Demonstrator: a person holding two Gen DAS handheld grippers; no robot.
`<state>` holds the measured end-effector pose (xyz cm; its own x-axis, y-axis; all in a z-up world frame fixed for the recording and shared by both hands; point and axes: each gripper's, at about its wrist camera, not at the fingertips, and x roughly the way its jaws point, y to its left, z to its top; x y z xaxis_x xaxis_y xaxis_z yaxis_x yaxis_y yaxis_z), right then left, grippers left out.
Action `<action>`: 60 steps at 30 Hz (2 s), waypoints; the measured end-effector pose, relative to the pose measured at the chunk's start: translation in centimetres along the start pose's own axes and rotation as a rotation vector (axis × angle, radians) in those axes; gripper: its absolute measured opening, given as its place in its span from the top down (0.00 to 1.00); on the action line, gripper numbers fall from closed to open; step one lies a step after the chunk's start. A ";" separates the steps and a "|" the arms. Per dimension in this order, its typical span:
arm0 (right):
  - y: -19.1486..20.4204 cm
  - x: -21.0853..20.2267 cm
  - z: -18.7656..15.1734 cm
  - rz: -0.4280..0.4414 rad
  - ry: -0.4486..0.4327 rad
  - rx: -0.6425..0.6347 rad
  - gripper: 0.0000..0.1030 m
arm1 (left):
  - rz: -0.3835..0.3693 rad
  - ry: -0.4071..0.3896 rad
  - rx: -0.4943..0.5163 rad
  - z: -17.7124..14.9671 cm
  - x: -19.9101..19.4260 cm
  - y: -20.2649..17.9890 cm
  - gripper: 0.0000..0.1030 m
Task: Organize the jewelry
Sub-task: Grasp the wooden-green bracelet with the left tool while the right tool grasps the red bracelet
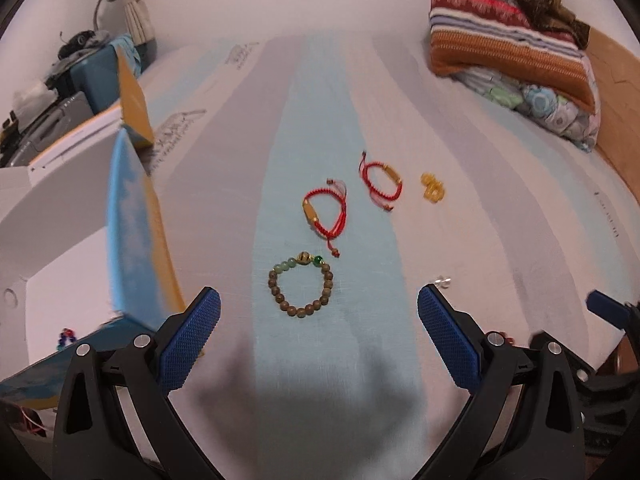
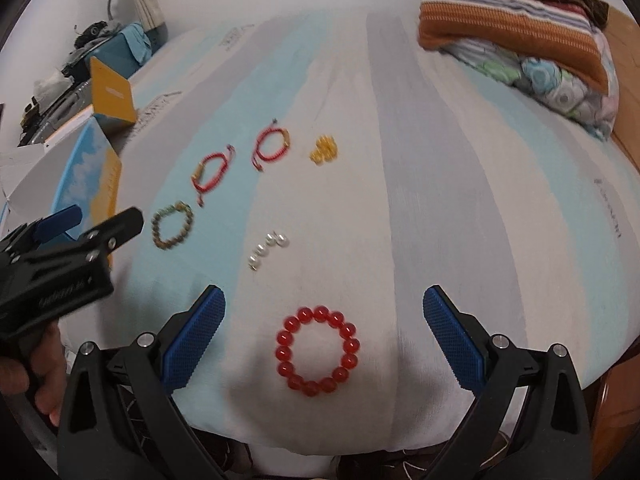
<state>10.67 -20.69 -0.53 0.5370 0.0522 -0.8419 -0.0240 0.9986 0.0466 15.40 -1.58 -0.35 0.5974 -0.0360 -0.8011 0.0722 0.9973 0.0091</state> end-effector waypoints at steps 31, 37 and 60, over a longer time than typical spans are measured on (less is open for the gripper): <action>0.3 8.3 -3.6 0.001 0.137 -0.037 0.16 | 0.046 0.133 -0.052 -0.1 11.1 1.8 0.12; 0.3 8.2 -3.7 0.003 0.138 -0.035 0.32 | 0.095 0.128 -0.038 -0.5 10.6 2.0 0.34; 0.3 7.2 -3.8 0.012 0.103 -0.028 0.75 | 0.065 0.104 -0.062 -0.9 8.8 2.5 0.93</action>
<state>11.30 -20.02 -8.61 0.4471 0.0631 -0.8923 -0.0545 0.9976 0.0432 20.06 0.61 -7.91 0.5127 0.0322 -0.8580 -0.0156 0.9995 0.0281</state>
